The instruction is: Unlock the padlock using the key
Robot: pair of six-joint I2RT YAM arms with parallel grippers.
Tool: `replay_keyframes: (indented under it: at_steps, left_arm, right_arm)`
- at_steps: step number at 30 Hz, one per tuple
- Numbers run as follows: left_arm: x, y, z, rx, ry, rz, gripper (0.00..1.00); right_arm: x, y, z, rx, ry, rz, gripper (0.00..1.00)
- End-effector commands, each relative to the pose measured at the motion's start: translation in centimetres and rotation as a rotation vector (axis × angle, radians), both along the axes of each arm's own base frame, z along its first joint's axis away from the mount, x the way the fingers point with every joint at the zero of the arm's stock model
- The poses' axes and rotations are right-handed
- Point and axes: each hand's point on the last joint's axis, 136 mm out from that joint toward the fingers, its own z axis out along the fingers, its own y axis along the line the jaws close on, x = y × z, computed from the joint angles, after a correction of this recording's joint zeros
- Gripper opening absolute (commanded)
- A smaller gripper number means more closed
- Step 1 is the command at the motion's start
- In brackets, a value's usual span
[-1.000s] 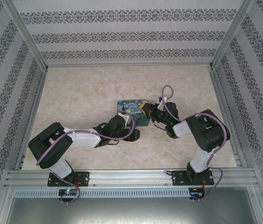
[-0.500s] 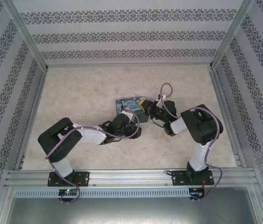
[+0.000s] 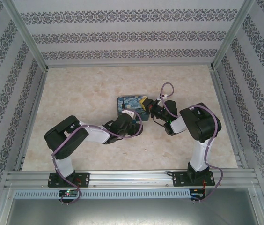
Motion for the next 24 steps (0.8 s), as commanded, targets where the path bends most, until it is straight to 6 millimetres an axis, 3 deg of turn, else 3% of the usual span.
replay_keyframes:
  at_steps: [1, 5, 11, 17, 24]
  left_arm:
    - [2.1, -1.0, 1.3, -0.059, -0.07, 0.018, 0.73]
    - [2.7, -1.7, 3.3, -0.197, -0.071, 0.025, 0.73]
    - [4.1, -0.9, 4.9, -0.359, -0.038, 0.075, 0.74]
    - [4.5, -0.9, 4.4, -0.412, 0.007, 0.073, 0.74]
    - [4.2, -0.4, 2.2, -0.367, 0.045, 0.089, 0.73]
  right_arm:
    - [0.1, -0.2, -1.3, -0.007, 0.031, -0.003, 0.0]
    - [0.1, -0.2, -1.6, -0.01, 0.037, 0.0, 0.0]
    - [0.1, -0.2, -1.8, -0.015, 0.04, -0.001, 0.0]
    - [0.0, -0.2, -2.2, -0.017, 0.049, -0.003, 0.0]
    - [0.0, -0.2, -2.5, -0.01, 0.056, -0.006, 0.0]
